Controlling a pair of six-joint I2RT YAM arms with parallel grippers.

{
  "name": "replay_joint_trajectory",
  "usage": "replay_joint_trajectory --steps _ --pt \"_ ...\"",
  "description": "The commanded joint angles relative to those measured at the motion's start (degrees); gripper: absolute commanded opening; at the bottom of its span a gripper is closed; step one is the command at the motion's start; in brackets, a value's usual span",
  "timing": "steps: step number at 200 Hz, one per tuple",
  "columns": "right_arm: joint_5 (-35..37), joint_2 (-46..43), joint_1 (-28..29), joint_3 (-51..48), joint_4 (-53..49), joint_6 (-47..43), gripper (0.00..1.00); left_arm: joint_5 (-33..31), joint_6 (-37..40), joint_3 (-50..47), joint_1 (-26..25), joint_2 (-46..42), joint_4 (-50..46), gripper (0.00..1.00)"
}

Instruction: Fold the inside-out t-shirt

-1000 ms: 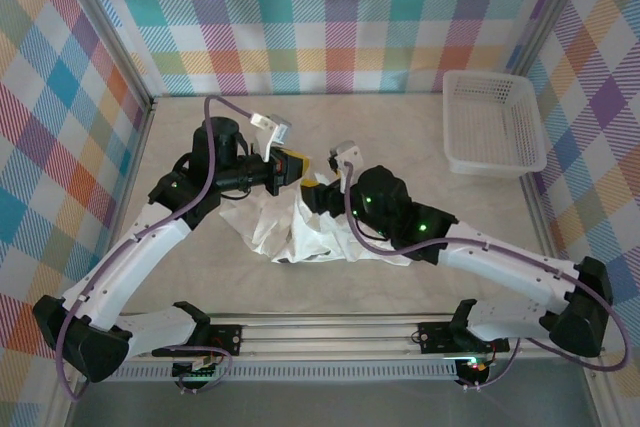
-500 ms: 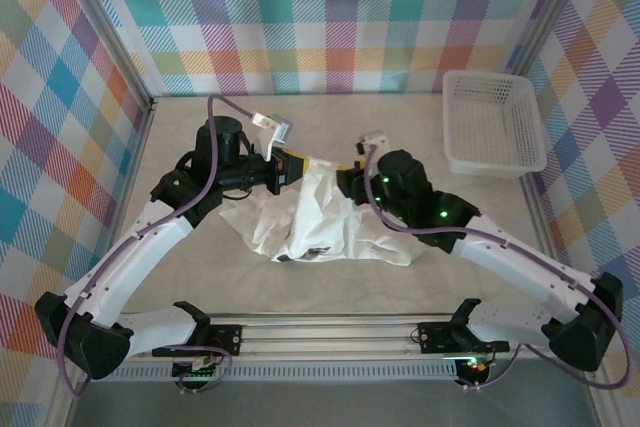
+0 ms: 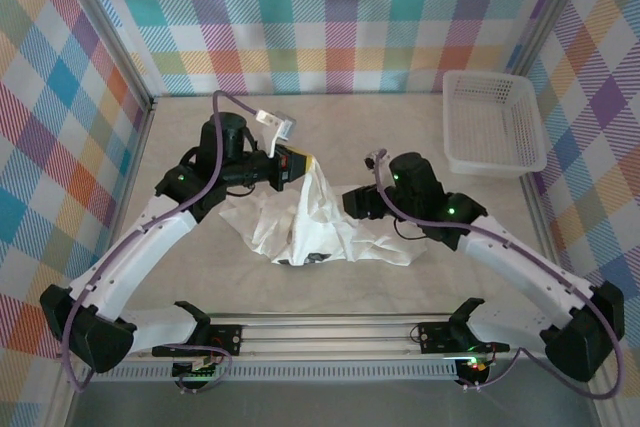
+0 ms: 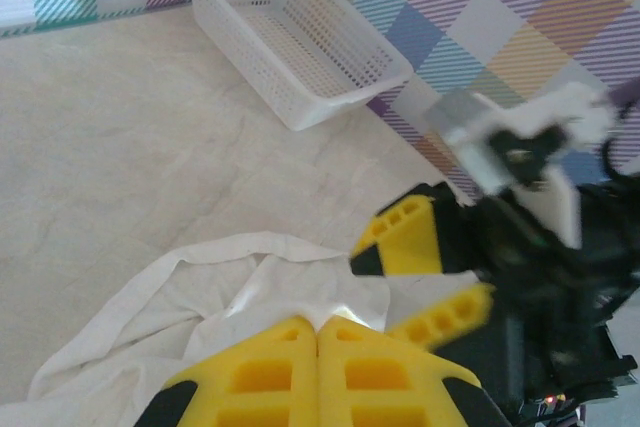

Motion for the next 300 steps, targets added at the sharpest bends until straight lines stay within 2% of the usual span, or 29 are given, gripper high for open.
replay_joint_trajectory --steps 1,29,46,66,82,103,117,143,167,196,210,230,273,281,300 --pt "-9.4 -2.7 2.9 -0.5 11.0 1.6 0.74 1.5 -1.2 2.2 -0.6 1.3 1.8 0.0" --pt "-2.2 1.8 5.3 5.3 7.8 4.1 0.76 1.9 -1.1 3.3 -0.9 2.8 1.6 0.0" --pt "6.0 4.4 5.3 6.7 6.5 3.8 0.77 1.6 -1.2 3.4 -1.2 3.5 1.9 0.0" --pt "10.4 7.8 5.2 8.6 6.7 0.7 0.71 1.0 -1.5 4.1 -1.4 3.8 1.6 0.0" --pt "8.8 11.0 4.5 11.0 5.2 -1.5 0.67 1.4 -1.5 4.0 -1.7 4.3 2.1 0.0" --pt "11.1 13.0 3.7 12.4 1.5 -0.9 0.63 0.5 -0.4 5.0 -1.7 4.8 0.6 0.0" --pt "11.5 12.0 2.4 10.9 1.2 1.4 0.55 0.0 -0.3 5.2 -1.7 4.7 0.1 0.0" --pt "7.6 8.8 -0.2 5.4 3.2 2.9 0.42 -1.5 0.3 5.4 -1.6 4.4 -0.9 0.0" --pt "2.2 8.6 -2.3 3.0 0.8 1.5 0.41 -1.8 0.4 5.9 -1.7 5.3 -0.7 0.0" --pt "-1.9 12.9 -5.7 2.7 -3.0 4.6 0.37 0.3 -0.2 8.0 -1.7 6.3 -1.2 0.0" --pt "-6.9 14.7 -6.8 3.6 -4.1 4.9 0.36 1.2 0.8 9.1 -1.7 6.6 -3.6 0.0" --pt "-12.5 15.1 -7.5 3.7 -6.3 4.6 0.35 -1.2 2.9 10.5 -1.7 6.7 -8.3 0.0" --pt "-21.4 12.4 -9.1 -2.2 -7.7 4.0 0.35 -6.6 4.6 9.4 -1.7 5.5 -11.5 0.0" --pt "-22.2 12.4 -9.2 -3.2 -8.2 3.6 0.3 -7.9 4.7 9.6 -1.7 5.4 -11.7 0.0" --pt "-25.0 11.9 -9.3 -3.8 -8.2 2.2 0.09 -8.1 4.2 9.6 -1.7 5.3 -9.9 0.0"
